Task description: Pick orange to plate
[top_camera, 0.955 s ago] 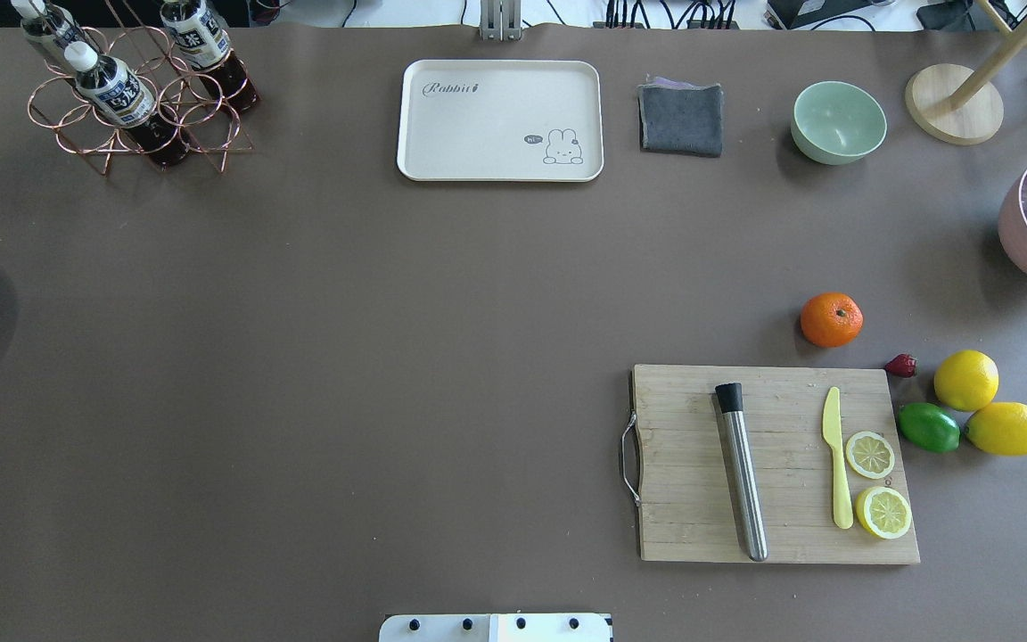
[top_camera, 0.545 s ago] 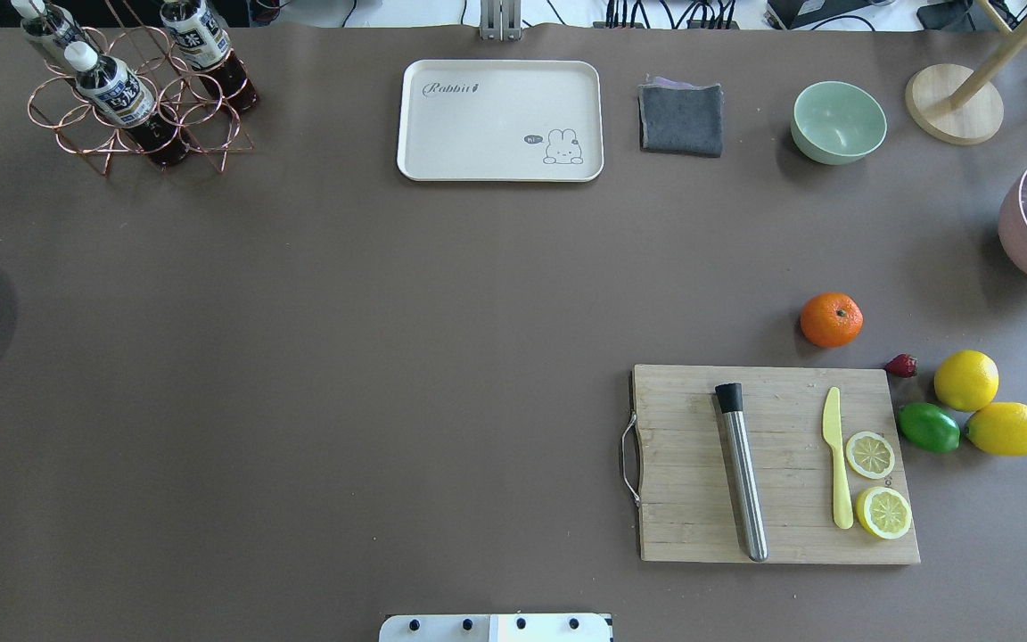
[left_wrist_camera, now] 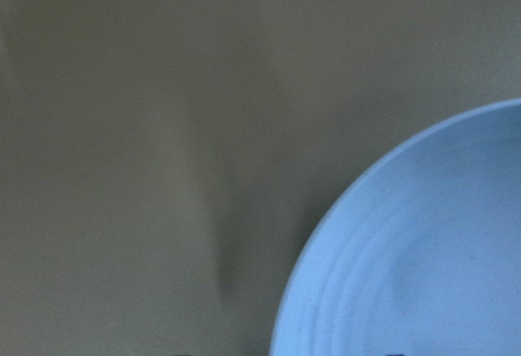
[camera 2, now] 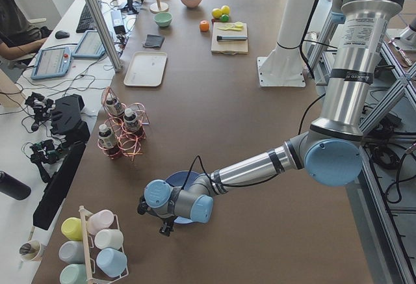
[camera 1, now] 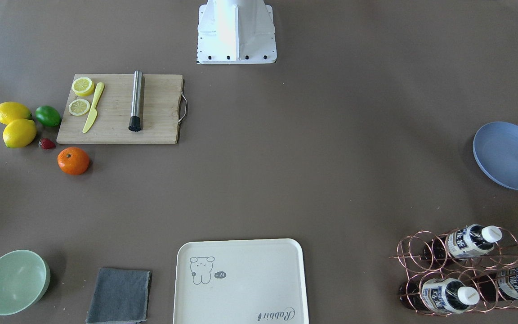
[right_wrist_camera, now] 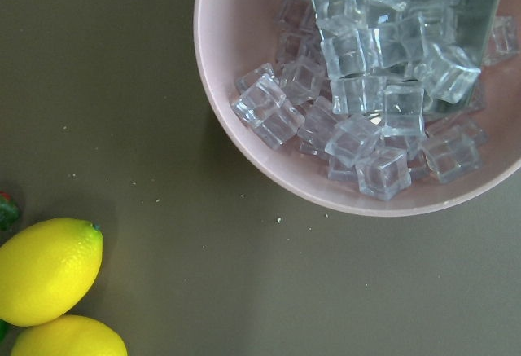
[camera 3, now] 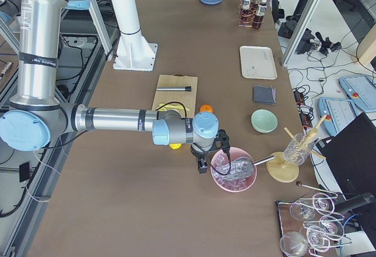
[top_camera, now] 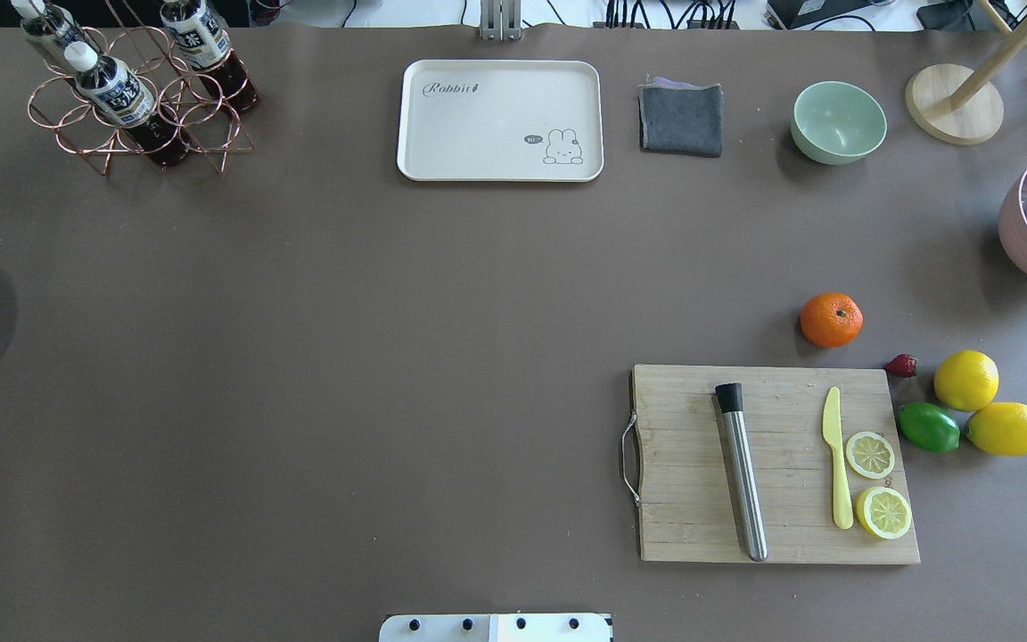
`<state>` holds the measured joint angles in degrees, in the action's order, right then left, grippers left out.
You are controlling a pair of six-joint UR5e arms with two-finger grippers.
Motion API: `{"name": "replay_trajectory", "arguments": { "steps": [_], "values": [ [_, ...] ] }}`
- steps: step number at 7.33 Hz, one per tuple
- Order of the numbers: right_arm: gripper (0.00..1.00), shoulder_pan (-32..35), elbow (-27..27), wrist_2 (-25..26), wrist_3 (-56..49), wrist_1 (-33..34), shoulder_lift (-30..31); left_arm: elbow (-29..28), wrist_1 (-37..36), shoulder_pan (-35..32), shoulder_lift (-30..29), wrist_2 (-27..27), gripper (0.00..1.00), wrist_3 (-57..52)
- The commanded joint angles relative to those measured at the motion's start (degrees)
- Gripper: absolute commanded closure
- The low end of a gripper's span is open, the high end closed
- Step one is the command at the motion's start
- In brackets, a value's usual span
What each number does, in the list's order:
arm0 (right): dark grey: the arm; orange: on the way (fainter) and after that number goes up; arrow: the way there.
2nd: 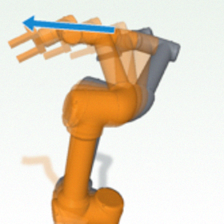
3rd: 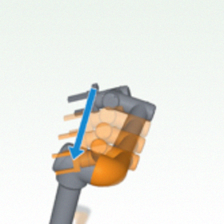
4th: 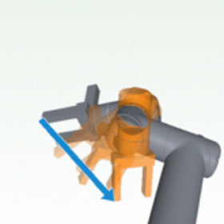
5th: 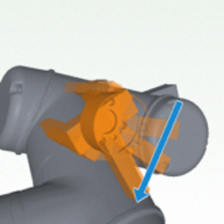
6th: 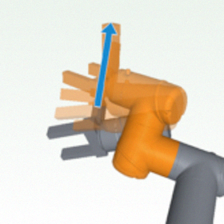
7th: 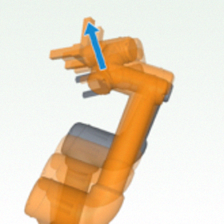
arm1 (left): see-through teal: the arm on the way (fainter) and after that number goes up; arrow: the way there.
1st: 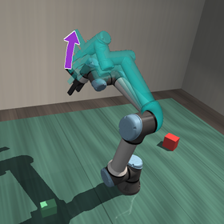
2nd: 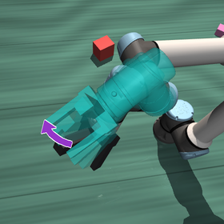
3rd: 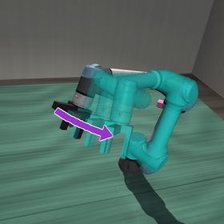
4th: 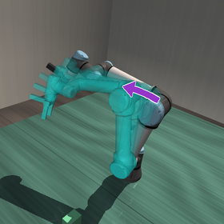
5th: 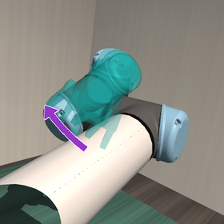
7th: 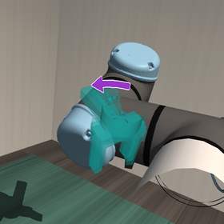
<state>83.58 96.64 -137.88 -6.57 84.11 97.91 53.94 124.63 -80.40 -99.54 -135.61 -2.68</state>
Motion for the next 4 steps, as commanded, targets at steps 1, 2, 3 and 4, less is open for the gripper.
{"name": "replay_trajectory", "arguments": {
  "steps": [1, 2, 3, 4],
  "values": [
    [0.0, -0.44, -0.05, 0.07, 0.24, 0.0, -0.17, -0.33, 0.0, 0.16, -0.04, 0.0, 0.26, 0.04],
    [0.0, -0.44, -0.05, 0.07, 0.24, 0.0, -0.17, -0.33, 0.0, 0.16, -0.04, 0.0, 0.3, 0.04],
    [0.0, -0.44, -0.05, 0.07, 0.24, 0.0, -0.17, -0.5, 0.0, 0.25, -0.04, 0.0, 0.37, 0.04],
    [0.0, -0.52, -0.05, 0.07, 0.24, 0.0, -0.17, -0.5, 0.0, 0.25, -0.04, 0.0, 0.53, 0.13]
  ]
}}
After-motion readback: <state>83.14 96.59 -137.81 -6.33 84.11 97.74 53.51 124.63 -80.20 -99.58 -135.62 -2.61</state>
